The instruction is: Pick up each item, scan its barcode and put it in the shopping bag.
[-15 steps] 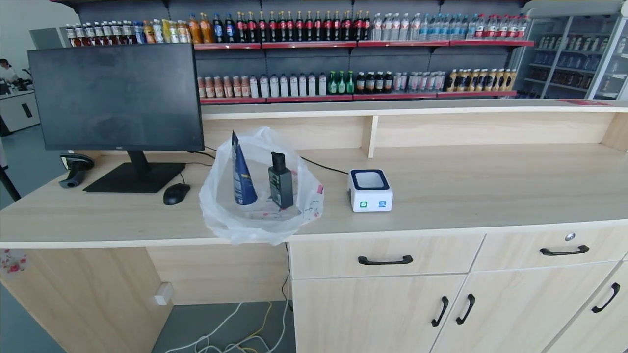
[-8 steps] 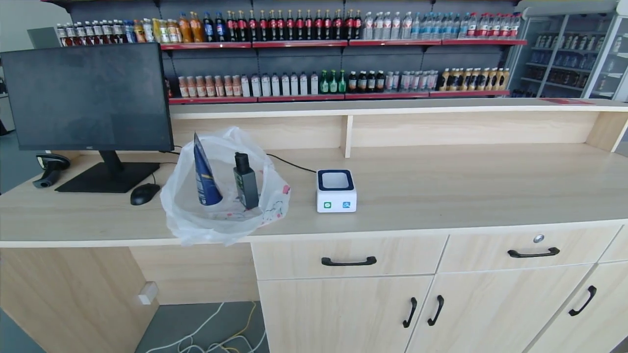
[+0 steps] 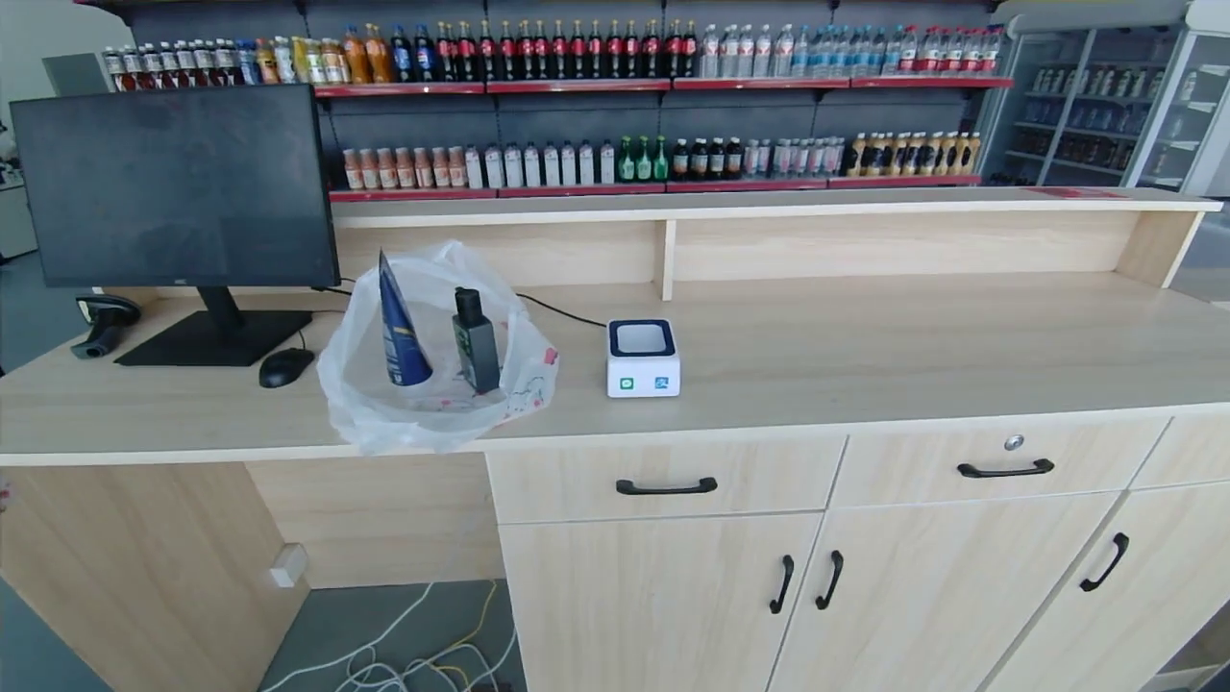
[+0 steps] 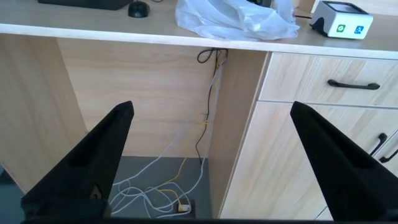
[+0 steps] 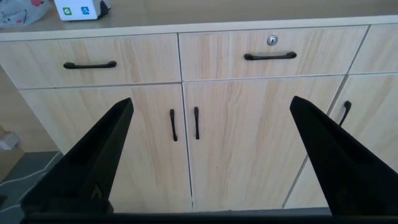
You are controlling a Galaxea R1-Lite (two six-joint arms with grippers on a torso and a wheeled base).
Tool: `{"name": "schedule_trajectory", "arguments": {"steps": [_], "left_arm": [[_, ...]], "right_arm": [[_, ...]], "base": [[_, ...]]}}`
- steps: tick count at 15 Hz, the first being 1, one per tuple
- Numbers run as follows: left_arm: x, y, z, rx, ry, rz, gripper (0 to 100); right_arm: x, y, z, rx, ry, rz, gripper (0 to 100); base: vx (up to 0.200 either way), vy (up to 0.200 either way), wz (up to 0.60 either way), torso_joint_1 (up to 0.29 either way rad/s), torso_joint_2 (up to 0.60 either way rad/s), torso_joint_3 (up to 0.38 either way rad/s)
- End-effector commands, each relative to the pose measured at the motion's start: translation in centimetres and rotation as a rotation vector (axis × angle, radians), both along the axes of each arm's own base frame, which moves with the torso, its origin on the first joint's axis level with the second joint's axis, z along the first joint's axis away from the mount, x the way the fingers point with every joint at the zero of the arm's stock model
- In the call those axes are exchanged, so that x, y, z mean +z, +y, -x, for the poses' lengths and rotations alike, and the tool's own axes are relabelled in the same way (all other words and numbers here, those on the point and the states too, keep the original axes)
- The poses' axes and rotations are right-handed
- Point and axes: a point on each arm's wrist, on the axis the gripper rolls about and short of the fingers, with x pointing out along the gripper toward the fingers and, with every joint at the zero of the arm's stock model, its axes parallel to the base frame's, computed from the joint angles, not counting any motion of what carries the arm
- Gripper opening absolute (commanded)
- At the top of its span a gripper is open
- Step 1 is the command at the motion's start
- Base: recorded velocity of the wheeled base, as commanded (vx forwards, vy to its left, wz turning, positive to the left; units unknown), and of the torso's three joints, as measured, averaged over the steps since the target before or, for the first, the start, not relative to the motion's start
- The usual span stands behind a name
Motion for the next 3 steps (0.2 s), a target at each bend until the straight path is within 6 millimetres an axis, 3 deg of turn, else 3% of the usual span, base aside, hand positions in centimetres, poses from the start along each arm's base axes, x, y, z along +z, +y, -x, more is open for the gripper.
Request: {"name": "schedule_trajectory", "arguments": {"steps": [1, 3], "left_arm": [[-0.01, 0.0, 0.0, 0.001, 0.001, -0.001, 100], [-0.01, 0.0, 0.0, 0.001, 0.001, -0.002, 100]], "right_arm": [[0.0, 0.0, -0.01, -0.001, 0.002, 0.005, 100], [0.0, 0.0, -0.01, -0.001, 0.002, 0.002, 100]], "base": [[0.0, 0.0, 0.0, 0.0, 0.0, 0.0], [0.0, 0.0, 0.0, 0.0, 0.0, 0.0]]}}
